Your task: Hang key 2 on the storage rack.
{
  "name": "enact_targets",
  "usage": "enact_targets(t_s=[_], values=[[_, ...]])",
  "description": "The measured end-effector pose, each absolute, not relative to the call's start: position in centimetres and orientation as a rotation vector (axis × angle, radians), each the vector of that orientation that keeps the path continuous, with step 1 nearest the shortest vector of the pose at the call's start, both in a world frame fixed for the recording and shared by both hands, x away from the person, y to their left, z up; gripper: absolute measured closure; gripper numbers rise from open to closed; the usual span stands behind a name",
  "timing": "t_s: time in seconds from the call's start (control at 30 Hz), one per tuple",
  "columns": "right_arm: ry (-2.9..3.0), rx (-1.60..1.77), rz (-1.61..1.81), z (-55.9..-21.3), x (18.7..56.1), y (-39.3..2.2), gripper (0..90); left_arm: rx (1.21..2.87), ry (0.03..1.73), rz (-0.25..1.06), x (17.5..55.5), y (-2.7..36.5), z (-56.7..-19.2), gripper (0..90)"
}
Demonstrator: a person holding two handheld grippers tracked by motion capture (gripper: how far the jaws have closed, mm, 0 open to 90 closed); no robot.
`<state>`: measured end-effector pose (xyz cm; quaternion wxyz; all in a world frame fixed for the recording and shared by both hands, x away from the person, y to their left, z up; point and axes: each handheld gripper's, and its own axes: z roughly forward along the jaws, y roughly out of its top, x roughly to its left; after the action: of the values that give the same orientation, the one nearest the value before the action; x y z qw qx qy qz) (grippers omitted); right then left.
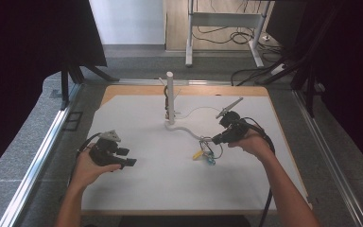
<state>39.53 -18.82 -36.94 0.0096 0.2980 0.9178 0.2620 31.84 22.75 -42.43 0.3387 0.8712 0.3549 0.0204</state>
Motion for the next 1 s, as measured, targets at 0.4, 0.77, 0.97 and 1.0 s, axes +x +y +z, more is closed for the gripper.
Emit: enact_targets(t_s=[0.4,0.77,0.97,1.0], values=[[2.829,0.913,0.861,-35.0,39.6,-18.8,88.0,2.277,0.924,0.041,31.8,22.8,-42.5,42.0],[2.78,0.875,0.894,-32.7,39.8,-18.2,88.0,2.278,0.922,0.035,31.8,22.8,-42.5,41.8],[2.763,0.863,0.915,-31.6,39.9,-17.9,88.0,2.276,0.924,0.035,31.7,22.8,-42.5,41.7],[2.76,0.863,0.916,-31.5,40.0,-17.9,88.0,2.276,0.924,0.033,31.8,22.8,-42.5,41.7]])
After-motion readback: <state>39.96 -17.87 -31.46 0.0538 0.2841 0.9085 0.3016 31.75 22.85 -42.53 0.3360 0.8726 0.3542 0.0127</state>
